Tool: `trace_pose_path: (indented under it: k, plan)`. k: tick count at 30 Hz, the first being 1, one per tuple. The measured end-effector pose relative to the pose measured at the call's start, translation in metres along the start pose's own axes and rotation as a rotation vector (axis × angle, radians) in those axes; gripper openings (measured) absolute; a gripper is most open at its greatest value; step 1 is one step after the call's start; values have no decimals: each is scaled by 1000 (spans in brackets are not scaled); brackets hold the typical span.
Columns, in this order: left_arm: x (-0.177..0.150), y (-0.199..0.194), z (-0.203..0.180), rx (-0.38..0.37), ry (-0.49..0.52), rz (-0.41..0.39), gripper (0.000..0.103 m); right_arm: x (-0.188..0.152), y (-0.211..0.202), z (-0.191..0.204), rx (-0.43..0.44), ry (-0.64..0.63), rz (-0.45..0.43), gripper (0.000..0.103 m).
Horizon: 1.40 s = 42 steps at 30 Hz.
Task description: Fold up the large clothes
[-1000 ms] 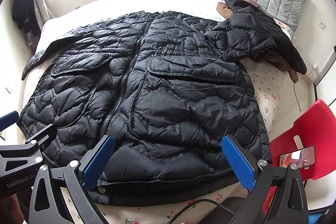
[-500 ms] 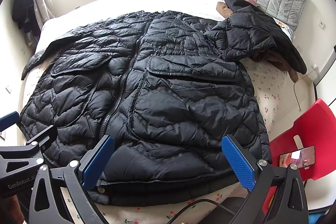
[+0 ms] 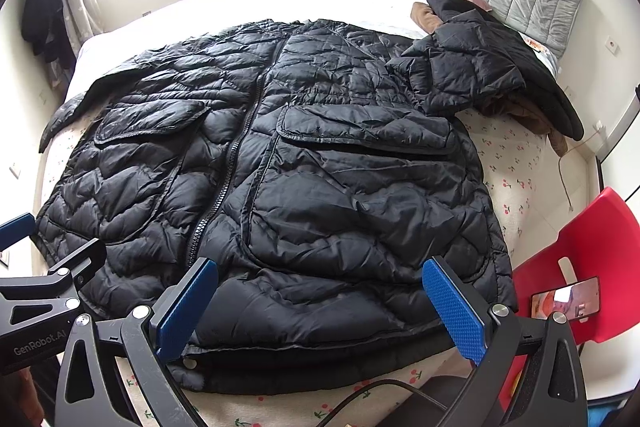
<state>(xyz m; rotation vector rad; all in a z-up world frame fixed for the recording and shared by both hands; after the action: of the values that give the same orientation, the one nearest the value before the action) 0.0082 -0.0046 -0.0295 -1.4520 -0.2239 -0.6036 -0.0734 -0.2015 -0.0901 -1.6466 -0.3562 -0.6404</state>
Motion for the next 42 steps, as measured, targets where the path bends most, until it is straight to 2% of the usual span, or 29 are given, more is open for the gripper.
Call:
trace_pose_path:
  k: [12, 17, 20, 23, 31, 35, 39, 42]
  plan:
    - [3, 6, 2, -7, -7, 14, 102, 2, 2, -1, 1, 0, 2, 103]
    - [7, 8, 8, 1, -29, -19, 102, 4, 7, -1, -4, -1, 7, 103]
    - [13, 14, 12, -34, -2, -8, 102, 9, 11, -2, -3, -23, 7, 103]
    - [28, 19, 18, -115, 49, 30, 102, 20, 11, -6, 18, -39, -10, 103]
    - [101, 32, 70, -118, 56, -12, 102, 75, 16, -29, 20, -77, -32, 103]
    - [152, 48, 94, -89, 119, -38, 102, 117, 20, -33, 19, -149, -49, 103]
    - [211, 84, 114, -61, 174, -16, 102, 172, 42, -39, 51, -219, -37, 103]
    - [257, 128, 130, -30, 183, 27, 102, 218, 74, -46, 81, -228, -4, 103]
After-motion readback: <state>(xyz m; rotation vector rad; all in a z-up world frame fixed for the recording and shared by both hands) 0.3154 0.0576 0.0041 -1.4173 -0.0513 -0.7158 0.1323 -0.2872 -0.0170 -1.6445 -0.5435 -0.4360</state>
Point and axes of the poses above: each gripper's, at about its wrist camera, not at the fingertips, and y roughly the way its jaws point, z to its left, x to its top, the point moved 2 cm from there along y, roughly the way its jaws point
